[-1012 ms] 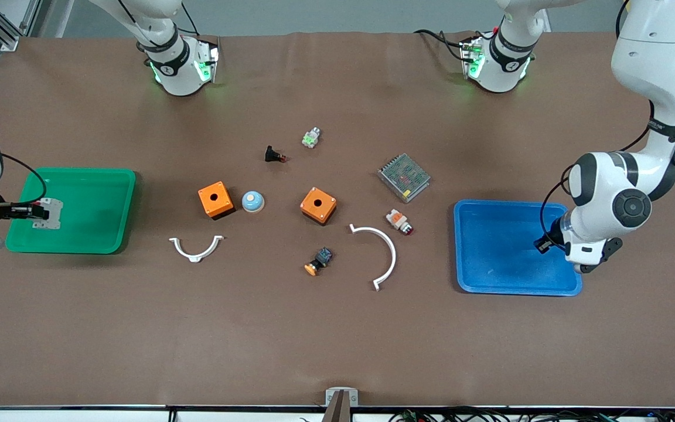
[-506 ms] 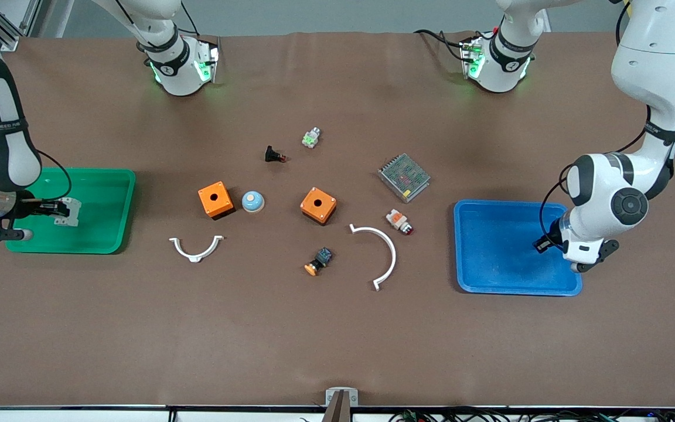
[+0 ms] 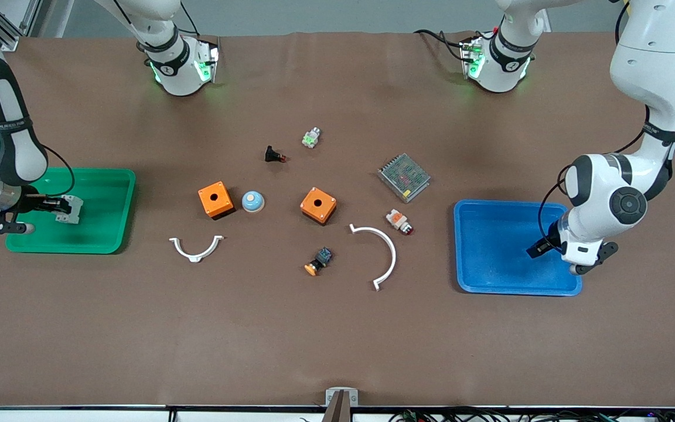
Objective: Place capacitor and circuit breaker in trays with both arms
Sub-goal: 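Lower and release the breaker while the left gripper releases the capacitor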
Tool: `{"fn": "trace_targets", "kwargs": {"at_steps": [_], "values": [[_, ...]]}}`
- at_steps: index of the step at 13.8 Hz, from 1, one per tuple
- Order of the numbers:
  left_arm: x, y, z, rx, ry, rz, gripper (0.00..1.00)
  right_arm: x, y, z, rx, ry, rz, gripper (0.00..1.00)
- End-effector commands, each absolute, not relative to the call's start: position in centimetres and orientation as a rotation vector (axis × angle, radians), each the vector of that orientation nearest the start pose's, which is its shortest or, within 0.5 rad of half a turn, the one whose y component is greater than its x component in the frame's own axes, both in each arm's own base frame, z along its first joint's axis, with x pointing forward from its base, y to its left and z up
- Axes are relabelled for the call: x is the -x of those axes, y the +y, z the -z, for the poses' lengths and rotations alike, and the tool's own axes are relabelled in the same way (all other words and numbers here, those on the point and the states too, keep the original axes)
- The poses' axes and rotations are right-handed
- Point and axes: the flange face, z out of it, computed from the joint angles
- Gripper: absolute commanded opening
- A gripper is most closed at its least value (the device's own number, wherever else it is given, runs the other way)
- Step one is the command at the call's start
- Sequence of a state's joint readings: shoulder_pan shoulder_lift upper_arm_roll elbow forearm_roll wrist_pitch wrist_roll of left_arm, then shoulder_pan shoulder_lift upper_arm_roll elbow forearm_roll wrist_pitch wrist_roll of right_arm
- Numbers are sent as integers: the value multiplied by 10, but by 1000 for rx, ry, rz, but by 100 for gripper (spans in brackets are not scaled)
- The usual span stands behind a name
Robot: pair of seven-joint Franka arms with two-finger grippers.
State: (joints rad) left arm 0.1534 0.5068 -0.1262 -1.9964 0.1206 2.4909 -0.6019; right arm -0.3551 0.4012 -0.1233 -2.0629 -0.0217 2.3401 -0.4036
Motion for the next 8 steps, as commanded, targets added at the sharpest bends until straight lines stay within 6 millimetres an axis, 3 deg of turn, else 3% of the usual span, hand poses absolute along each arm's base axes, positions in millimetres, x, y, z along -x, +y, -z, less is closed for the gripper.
{"fn": "trace_targets", "kwargs": {"at_steps": [1,2,4,6,8], "values": [[-610,13,-260,3019,-804,85,100,-513,-268,-238,3150,61,-196,83],[-613,13,-279,3018,-794,103,100,-518,-270,-249,3158,51,-167,100],[-621,20,-322,3018,-724,113,100,-533,-273,-292,3155,-7,-171,100],[-629,29,-361,3023,-633,110,100,-559,-259,-343,3123,-46,-260,100],[-631,39,-381,3024,-552,45,100,-584,-241,-407,3102,-44,-295,100]]}}
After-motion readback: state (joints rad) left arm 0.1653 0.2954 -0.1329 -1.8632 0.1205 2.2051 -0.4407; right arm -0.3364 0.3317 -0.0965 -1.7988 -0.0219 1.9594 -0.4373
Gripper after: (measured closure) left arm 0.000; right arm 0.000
